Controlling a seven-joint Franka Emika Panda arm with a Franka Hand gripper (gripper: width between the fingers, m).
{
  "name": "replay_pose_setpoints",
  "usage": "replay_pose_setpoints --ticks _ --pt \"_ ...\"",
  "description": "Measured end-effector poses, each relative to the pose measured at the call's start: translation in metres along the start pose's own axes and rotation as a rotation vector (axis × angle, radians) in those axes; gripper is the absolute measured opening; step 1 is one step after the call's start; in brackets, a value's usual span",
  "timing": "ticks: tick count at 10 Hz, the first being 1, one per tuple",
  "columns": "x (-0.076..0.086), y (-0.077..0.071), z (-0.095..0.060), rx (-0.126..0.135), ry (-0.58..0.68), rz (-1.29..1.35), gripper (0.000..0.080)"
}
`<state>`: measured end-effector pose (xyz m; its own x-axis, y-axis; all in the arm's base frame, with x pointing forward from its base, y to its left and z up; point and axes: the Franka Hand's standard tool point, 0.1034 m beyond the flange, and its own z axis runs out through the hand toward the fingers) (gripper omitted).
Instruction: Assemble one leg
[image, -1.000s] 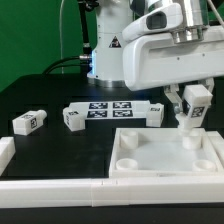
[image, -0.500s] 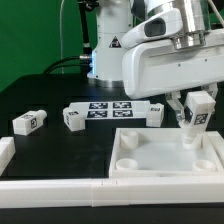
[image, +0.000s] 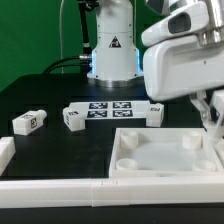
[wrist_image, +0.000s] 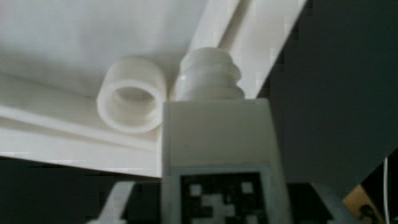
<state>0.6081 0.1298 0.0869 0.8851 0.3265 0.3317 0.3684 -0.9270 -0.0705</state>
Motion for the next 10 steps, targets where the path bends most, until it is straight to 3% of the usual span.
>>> replay_pose_setpoints --ticks 1,3,6,10 --pt "0.002 0.009 0.003 -0.002 0.004 -0.015 0.0285" --pt "0.002 0.004 0.003 0.0 0.004 -0.015 0.0285" --pt "-0.003 0.018 0.01 -0.005 0.003 -0.027 0.0285" --pt "0.001 0.016 0.017 0.001 0.002 -0.027 0.0285"
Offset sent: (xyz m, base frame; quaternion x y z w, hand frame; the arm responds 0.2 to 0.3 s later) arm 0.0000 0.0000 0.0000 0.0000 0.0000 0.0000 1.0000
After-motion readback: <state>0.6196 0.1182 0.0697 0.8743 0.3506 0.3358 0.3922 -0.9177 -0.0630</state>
